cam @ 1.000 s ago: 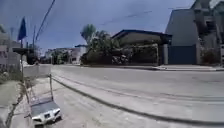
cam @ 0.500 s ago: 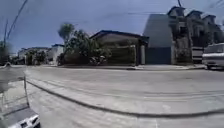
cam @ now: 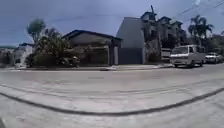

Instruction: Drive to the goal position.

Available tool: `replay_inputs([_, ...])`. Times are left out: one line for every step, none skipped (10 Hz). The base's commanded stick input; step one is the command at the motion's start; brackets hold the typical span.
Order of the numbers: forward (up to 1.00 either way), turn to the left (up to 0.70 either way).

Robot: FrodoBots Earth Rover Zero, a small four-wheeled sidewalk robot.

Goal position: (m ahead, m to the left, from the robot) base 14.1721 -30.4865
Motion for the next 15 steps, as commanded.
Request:
replay_inputs([0.00, -1.00])
replay_inputs([0.00, -1.00])
replay_inputs([0.00, -1.00])
replay_inputs([0.00, -1.00])
replay_inputs([0.00, -1.00])
replay_inputs([0.00, -1.00])
replay_inputs([0.00, -1.00])
replay_inputs([0.00, -1.00])
replay_inputs([0.00, -1.00])
replay_inputs([0.00, -1.00])
replay_inputs([0.00, -1.00])
replay_inputs([0.00, -1.00])
replay_inputs([0.00, -1.00])
replay_inputs([0.00, -1.00])
replay_inputs([0.00, -1.00])
